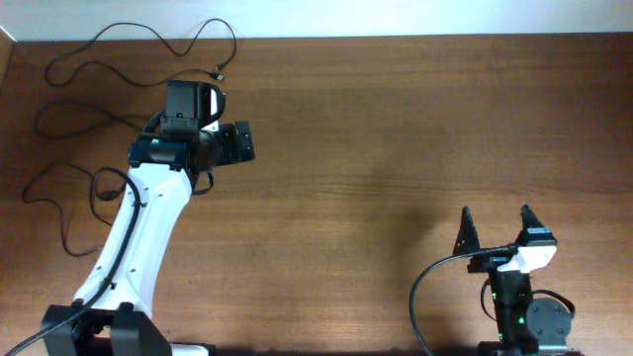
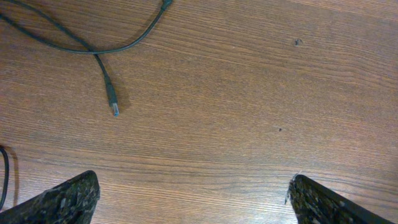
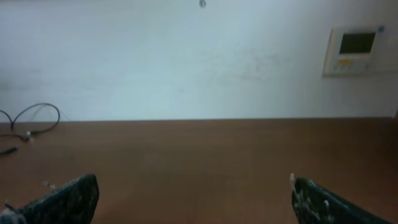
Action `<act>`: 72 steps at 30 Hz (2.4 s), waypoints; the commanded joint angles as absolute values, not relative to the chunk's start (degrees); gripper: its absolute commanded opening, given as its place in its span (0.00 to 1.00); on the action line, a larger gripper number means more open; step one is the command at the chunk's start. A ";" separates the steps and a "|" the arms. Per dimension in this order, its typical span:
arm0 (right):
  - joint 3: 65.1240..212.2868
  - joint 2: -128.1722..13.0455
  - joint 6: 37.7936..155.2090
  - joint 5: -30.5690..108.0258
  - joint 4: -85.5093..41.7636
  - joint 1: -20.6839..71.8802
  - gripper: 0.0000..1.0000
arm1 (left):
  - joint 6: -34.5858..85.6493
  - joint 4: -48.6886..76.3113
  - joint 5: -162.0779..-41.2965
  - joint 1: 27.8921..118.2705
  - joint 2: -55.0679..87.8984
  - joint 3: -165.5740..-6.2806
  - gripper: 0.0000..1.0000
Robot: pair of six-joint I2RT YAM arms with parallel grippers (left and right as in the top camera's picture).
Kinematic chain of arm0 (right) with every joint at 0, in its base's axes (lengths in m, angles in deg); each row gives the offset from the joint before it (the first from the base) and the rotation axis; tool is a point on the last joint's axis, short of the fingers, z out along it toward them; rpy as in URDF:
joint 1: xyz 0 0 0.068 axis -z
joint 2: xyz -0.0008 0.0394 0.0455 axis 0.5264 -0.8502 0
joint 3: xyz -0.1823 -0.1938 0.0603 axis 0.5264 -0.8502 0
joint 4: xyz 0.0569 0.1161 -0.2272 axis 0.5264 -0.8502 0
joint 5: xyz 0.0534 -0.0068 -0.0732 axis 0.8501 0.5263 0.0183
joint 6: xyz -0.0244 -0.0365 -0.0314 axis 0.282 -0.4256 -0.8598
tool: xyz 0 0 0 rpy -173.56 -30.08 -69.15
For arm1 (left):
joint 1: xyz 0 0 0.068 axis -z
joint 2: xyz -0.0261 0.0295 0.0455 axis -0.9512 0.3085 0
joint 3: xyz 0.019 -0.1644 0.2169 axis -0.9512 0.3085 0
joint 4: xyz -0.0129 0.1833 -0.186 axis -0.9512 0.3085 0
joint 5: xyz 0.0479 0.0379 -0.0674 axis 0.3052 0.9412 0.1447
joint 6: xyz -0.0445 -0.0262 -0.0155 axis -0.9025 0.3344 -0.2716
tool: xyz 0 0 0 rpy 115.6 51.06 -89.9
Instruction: Untangle cables
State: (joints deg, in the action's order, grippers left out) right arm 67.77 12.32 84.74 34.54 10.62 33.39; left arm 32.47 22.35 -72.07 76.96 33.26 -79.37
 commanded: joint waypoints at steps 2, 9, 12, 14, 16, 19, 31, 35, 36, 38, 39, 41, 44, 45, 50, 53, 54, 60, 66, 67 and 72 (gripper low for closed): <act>65.15 13.02 86.53 33.62 11.30 33.65 0.98 | 33.39 22.30 -71.46 77.03 32.08 -80.24 0.99; 65.15 13.02 86.45 33.41 6.40 33.67 0.98 | 33.39 22.32 -71.44 77.03 32.08 -80.24 0.99; 65.15 13.02 86.27 33.41 6.36 33.67 0.98 | 33.39 22.32 -71.44 77.03 32.08 -80.24 0.99; 65.15 13.02 85.86 33.41 6.36 33.67 0.98 | 33.39 22.32 -71.44 77.03 32.08 -80.24 0.99; 65.15 13.02 84.50 33.45 6.33 33.67 0.98 | 33.39 22.30 -71.44 77.03 32.08 -80.24 0.99; 65.15 13.02 80.17 33.60 6.25 33.67 0.98 | 33.39 22.30 -71.44 77.03 32.08 -80.24 0.99; 65.15 13.02 79.43 32.77 6.16 33.67 0.99 | 33.39 22.30 -71.46 77.03 32.08 -80.24 0.99; 65.15 13.02 79.43 32.77 6.14 33.67 0.98 | 33.39 22.30 -71.44 77.03 32.08 -80.24 0.99; 65.15 13.02 79.65 32.77 6.14 33.67 0.98 | 33.39 22.32 -71.44 77.03 32.08 -80.24 0.99; 65.15 13.02 79.85 32.77 6.18 33.67 0.98 | 33.41 22.32 -71.44 77.03 32.08 -80.24 0.99; 65.15 13.02 79.85 32.79 6.33 33.67 0.98 | 33.39 22.30 -71.44 77.03 32.08 -80.24 0.99; 65.15 13.02 79.85 32.77 6.40 33.67 0.98 | 33.39 22.32 -71.44 77.03 32.08 -80.24 0.99; 65.15 13.00 79.85 32.77 6.42 33.67 0.98 | 33.39 22.32 -71.44 77.03 32.08 -80.24 0.99; 65.15 13.00 79.85 32.77 6.42 33.67 0.98 | 33.39 22.32 -71.44 77.03 32.08 -80.24 0.99; 65.15 13.00 79.85 32.77 6.42 33.67 0.98 | 33.39 22.30 -71.44 77.03 32.08 -80.24 0.99; 65.15 13.00 79.85 32.77 6.42 33.67 0.98 | 33.39 22.32 -71.44 77.03 32.08 -80.24 0.99; 65.15 13.00 79.85 32.79 6.42 33.67 0.98 | 33.39 22.30 -71.44 77.03 32.08 -80.24 0.99; 65.15 13.00 79.85 32.77 6.42 33.67 0.98 | 33.39 22.32 -71.44 77.03 32.08 -80.24 0.99; 65.15 13.00 79.85 32.77 6.42 33.67 0.98 | 33.39 22.32 -71.44 77.03 32.08 -80.24 0.99; 65.15 13.00 79.85 32.77 6.42 33.67 0.98 | 33.41 22.32 -71.44 77.03 32.08 -80.24 0.99; 65.15 13.00 79.85 32.79 6.42 33.67 0.98 | 33.41 22.35 -71.42 77.03 32.23 -80.24 0.99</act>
State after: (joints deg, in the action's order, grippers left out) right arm 65.56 12.41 79.61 33.49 6.62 33.39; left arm 32.45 22.35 -72.07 76.96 33.26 -79.37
